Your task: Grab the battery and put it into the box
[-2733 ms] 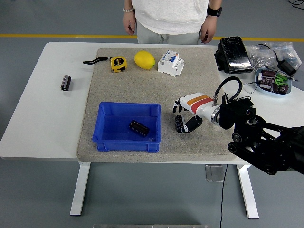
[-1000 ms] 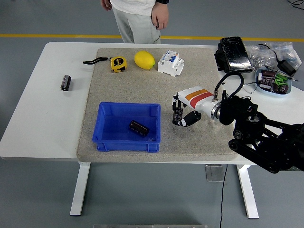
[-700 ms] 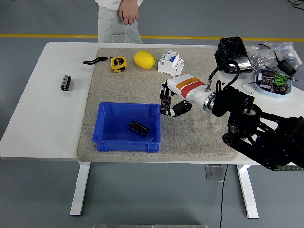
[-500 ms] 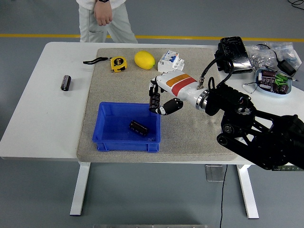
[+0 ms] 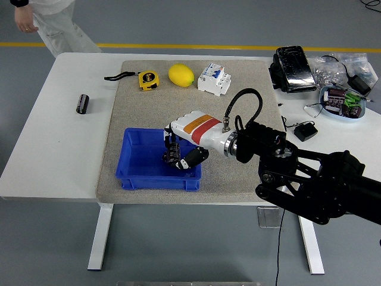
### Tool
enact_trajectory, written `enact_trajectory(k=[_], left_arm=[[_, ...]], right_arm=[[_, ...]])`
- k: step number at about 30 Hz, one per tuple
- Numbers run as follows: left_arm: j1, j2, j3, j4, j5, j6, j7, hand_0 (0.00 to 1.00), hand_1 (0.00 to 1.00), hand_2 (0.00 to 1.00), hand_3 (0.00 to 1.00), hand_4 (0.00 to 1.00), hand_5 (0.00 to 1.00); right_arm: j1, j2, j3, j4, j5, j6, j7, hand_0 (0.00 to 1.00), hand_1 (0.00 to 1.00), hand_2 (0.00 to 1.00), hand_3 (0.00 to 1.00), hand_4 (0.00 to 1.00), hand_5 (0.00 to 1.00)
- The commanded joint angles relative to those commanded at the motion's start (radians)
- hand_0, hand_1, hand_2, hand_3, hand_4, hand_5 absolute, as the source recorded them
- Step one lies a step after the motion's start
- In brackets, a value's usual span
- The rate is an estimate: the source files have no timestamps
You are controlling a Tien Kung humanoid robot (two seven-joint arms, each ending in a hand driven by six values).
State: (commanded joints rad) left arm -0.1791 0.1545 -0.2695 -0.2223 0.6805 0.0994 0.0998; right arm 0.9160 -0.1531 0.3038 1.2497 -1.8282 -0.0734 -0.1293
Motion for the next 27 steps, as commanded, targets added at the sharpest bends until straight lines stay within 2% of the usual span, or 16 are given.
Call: enact_trajectory(k=[1,16,25,27], left_arm=[[0.0,0.0,0.0,0.0,0.0,0.0,0.0,0.804,0.787,0.82,0.669,0.688,0.545],[0.006,-0.003,-0.007,0.001,0.008,-0.002,0.002,0.803,0.788,0.821,0.669,0.688,0.546],[0.009,-0.003,-0.016,0.001,0.02,-0.002,0.005,0.81,0.789,0.822,0.668,0.688,0.547],[0.011,-0.003,-0.02,0.001,0.027,-0.003,0.006,0.813,0.789,0.822,0.669,0.688,0.546]], right_arm=[[0.0,-0.001,0.001,-0.001,0.0,0.004,-0.001,0.629,0.667,0.755,0.777,0.997,0.283],[-0.012,-0.02,0.027,-0.005,-0.009,-0.004,-0.011,0.642,0.689,0.784,0.794,0.998,0.291],[-0.031,-0.057,0.094,0.029,-0.02,-0.045,-0.013,0.649,0.694,0.785,0.794,0.998,0.297],[-0.04,-0.07,0.114,0.043,-0.024,-0.065,-0.016,0.65,0.692,0.785,0.794,0.998,0.326]])
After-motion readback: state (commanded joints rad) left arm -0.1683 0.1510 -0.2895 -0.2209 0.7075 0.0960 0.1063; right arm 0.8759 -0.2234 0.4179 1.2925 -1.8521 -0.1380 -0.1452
